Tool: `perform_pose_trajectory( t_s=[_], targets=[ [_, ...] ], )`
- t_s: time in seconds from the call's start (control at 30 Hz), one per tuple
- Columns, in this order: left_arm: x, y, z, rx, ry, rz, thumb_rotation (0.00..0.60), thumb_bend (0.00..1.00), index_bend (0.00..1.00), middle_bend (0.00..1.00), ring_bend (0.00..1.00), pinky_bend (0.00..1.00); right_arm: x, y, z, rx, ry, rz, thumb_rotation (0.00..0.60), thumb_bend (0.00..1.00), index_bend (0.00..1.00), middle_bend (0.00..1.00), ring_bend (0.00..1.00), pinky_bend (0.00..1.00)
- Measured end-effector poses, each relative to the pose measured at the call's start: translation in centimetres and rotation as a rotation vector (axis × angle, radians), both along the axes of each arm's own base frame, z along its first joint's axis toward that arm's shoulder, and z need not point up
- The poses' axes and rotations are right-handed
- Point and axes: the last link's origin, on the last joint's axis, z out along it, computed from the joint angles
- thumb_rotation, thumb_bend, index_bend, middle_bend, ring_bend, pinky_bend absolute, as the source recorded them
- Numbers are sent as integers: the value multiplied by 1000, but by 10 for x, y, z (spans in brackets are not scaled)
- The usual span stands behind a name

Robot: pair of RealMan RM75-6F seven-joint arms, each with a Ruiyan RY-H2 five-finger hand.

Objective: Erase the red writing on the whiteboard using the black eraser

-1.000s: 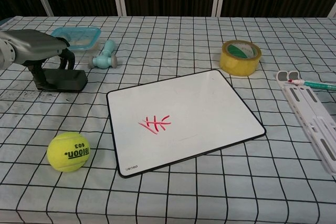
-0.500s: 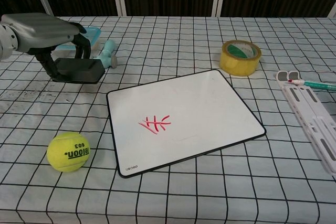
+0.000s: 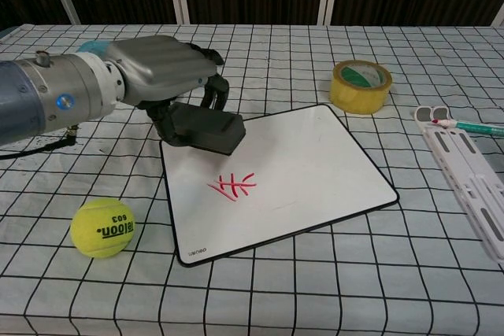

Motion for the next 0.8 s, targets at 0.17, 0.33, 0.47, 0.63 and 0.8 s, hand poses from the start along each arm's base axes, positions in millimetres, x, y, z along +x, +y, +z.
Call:
perform_pose_trajectory(
  t_s=[0.17, 0.33, 0.47, 0.63, 0.8],
  targets=[
    [20, -3, -26, -16, 0, -21, 600, 309, 426, 466, 36, 88, 0, 0, 0, -1, 3, 1, 600, 68, 45, 78, 187, 215],
    [38, -2, -45, 8, 24, -65, 600, 309, 432, 470, 36, 88, -1, 1, 0, -4, 3, -1, 600, 68, 46, 79, 187, 215],
    [47, -5, -56, 15, 24, -74, 600, 309, 433, 472, 36, 87, -1, 1, 0, -3, 4, -2, 600, 68, 45, 79, 187, 215],
    [45, -7, -64, 14, 55, -72, 600, 309, 435, 474, 36, 87, -1, 0, 0, -5, 1, -4, 600, 68, 45, 79, 187, 215],
    [43, -8, -69, 2, 51, -64, 600, 309, 436, 479, 36, 87, -1, 0, 1, -5, 1, -3, 600, 67, 46, 78, 187, 215]
  ],
)
